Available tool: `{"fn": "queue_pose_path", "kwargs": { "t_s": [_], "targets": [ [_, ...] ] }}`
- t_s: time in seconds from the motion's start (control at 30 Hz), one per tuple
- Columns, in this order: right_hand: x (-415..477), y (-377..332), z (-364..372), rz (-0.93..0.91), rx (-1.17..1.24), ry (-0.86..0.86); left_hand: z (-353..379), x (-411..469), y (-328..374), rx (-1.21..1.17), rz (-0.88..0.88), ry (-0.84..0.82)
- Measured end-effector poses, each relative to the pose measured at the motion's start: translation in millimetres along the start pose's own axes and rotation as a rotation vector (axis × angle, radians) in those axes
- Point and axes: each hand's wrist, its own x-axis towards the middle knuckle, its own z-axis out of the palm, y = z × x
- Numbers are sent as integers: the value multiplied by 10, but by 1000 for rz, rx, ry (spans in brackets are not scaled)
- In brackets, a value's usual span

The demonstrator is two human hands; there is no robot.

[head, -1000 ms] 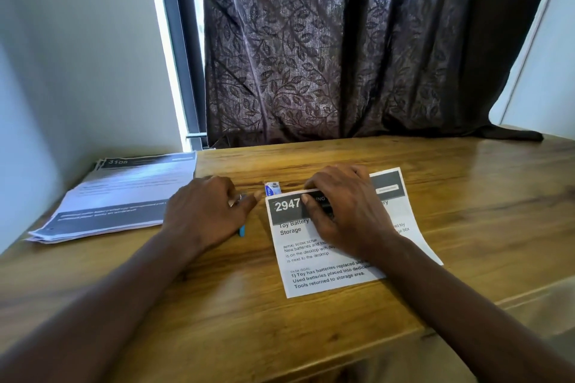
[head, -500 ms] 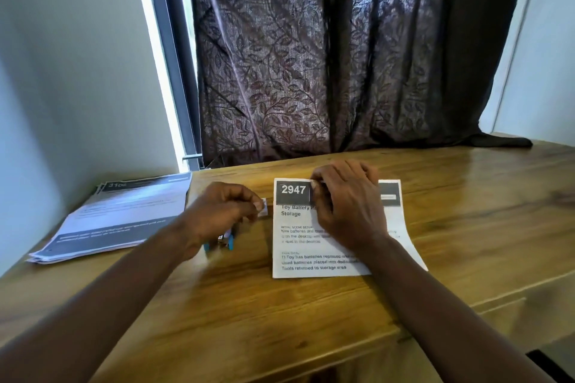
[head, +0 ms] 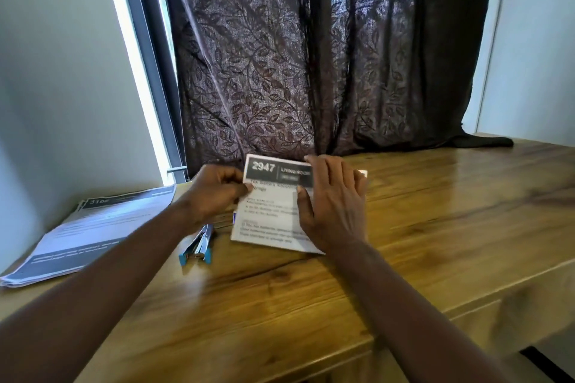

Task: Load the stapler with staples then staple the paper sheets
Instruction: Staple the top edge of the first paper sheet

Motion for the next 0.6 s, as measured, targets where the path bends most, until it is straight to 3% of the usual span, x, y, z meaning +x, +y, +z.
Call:
{"fn": "queue_pose_path", "kwargs": {
  "t_s": [0.1, 0.33, 0.53, 0.6],
  "targets": [
    [0, 35, 44, 113, -22, -161, -156, 314, 1, 51, -10, 115],
    [-28, 170, 192, 141, 16, -816, -155, 1094, -197, -100, -179, 222],
    [-12, 202, 320, 142, -61, -896, 58, 1557, -398, 54, -271, 215],
    [-13, 203, 326, 141, -67, -891, 126, 1663, -466, 236, -290, 211]
  ]
}}
